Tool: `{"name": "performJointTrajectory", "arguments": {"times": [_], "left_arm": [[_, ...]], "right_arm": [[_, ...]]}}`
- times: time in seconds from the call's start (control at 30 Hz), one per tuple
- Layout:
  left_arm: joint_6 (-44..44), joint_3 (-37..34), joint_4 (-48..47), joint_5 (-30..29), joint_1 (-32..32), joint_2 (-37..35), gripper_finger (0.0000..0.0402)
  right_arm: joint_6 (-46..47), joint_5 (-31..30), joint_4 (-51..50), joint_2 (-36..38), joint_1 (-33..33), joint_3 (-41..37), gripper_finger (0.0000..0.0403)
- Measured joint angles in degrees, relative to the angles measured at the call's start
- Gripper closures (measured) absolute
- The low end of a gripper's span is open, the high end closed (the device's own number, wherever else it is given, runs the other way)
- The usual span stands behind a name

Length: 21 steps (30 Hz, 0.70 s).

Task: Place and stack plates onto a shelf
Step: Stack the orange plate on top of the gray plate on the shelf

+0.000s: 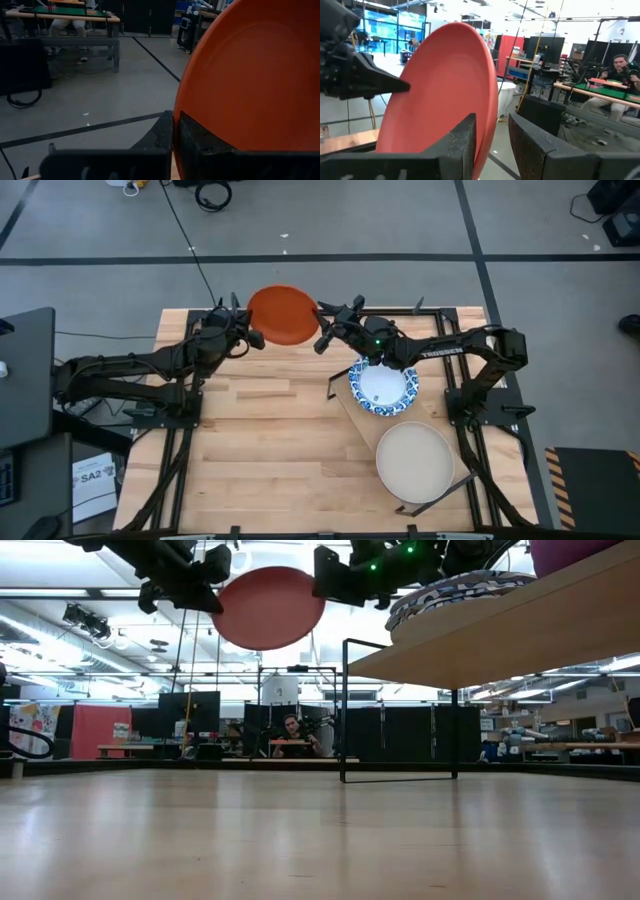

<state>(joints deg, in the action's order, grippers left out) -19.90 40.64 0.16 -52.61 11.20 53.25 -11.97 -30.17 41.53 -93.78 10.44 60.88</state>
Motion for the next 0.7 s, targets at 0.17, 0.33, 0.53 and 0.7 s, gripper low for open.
{"name": "performJointTrajectory", "arguments": {"times": [0.17,0.33,0.53,0.7], "left_arm": [[0.00,0.00,0.09,0.08,0.00,0.00,0.0386],[0.00,0.00,0.15,0.36,-0.04,0.00,0.0386],[0.00,0.00,0.23,0.64,-0.13,0.02,0.0385],[0.00,0.00,0.17,0.75,-0.13,0.02,0.0385]], "right_arm": [[0.37,-0.01,0.53,-0.08,0.30,0.00,0.0292],[0.42,-0.01,0.45,-0.08,0.30,0.00,0.0325],[0.79,-0.88,0.58,-0.08,0.43,0.00,0.0378],[0.66,-1.33,0.54,-0.08,0.43,0.00,0.0386]]}}
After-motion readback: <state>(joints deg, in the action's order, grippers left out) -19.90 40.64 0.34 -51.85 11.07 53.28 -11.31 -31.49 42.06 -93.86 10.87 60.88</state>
